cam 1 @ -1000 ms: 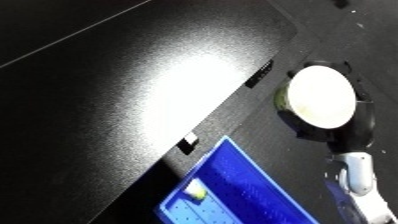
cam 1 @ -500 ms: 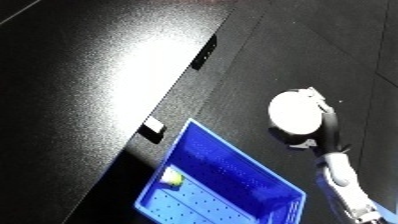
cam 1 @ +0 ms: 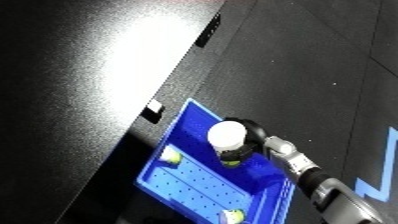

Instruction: Pick up the object and place it into the box

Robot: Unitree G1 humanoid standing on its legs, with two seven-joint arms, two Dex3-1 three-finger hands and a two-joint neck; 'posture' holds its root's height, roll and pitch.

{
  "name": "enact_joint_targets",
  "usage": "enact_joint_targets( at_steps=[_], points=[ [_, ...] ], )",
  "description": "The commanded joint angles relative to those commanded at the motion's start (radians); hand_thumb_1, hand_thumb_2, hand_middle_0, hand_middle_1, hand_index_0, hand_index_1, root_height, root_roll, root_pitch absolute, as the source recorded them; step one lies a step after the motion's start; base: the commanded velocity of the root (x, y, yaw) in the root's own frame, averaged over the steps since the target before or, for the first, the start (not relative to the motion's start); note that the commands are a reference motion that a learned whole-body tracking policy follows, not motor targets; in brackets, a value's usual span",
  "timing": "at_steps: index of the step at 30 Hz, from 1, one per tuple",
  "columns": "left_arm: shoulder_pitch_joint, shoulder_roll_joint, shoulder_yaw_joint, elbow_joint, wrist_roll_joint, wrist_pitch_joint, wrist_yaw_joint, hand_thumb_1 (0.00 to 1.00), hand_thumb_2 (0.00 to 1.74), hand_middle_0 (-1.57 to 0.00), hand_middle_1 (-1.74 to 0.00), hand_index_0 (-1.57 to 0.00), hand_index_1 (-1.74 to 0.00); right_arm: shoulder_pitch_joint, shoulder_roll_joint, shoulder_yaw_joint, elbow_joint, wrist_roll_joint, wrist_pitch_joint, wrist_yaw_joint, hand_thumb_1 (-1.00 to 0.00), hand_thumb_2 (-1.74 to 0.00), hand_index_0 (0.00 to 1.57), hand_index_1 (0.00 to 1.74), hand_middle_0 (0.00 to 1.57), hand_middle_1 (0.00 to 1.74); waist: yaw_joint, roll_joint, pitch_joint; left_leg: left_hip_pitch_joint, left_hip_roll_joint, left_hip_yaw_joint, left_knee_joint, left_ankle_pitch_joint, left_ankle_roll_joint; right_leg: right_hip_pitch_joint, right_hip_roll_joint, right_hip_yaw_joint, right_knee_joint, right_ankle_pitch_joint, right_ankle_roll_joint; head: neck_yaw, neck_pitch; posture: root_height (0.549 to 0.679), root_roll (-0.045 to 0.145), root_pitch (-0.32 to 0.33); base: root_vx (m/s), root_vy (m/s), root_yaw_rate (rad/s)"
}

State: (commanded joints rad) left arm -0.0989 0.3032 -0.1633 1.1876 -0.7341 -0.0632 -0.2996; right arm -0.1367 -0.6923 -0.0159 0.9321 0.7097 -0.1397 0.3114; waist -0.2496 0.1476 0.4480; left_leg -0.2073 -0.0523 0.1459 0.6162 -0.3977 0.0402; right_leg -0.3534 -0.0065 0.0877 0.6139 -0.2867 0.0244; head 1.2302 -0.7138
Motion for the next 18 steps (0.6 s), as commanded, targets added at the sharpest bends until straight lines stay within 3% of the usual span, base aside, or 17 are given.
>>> enact_joint_targets(
  at_steps=[7,14,18],
  points=[
    [-0.008,-0.002,-0.029,0.002,0.032,0.001,-0.015,0.00,0.00,0.00,0.00,0.00,0.00,-0.059,0.039,0.055,0.168,-0.080,-0.026,-0.008,0.00,0.00,0.00,0.00,0.00,0.00,0.035,0.012,-0.016,0.001,-0.008,-0.020,0.002,0.007,-0.0034,0.013,-0.0136,-0.017,0.011,-0.007,-0.0012,0.055,-0.017,0.651,0.067,-0.012,0.005,-0.032,0.130],
    [-0.019,-0.016,-0.061,-0.001,0.048,-0.001,-0.013,0.00,0.00,0.00,0.00,0.00,0.00,-0.084,0.070,0.099,0.260,-0.176,-0.044,-0.024,0.00,0.00,0.00,0.00,0.00,0.00,0.060,0.016,-0.029,0.003,-0.013,-0.035,0.004,0.018,-0.0069,0.022,-0.0190,-0.029,0.027,-0.015,-0.0050,0.076,-0.032,0.650,0.069,-0.023,0.010,-0.024,0.119],
    [-0.023,-0.015,-0.075,-0.004,0.046,0.003,-0.003,0.00,0.00,0.00,0.00,0.00,0.00,-0.091,0.079,0.116,0.271,-0.191,-0.054,-0.021,0.00,0.00,0.00,0.00,0.00,0.00,0.071,0.014,-0.033,0.002,-0.016,-0.041,0.003,0.021,-0.0079,0.024,-0.0207,-0.037,0.036,-0.019,-0.0061,0.066,-0.034,0.650,0.070,-0.025,-0.011,-0.025,0.106]
  ],
)
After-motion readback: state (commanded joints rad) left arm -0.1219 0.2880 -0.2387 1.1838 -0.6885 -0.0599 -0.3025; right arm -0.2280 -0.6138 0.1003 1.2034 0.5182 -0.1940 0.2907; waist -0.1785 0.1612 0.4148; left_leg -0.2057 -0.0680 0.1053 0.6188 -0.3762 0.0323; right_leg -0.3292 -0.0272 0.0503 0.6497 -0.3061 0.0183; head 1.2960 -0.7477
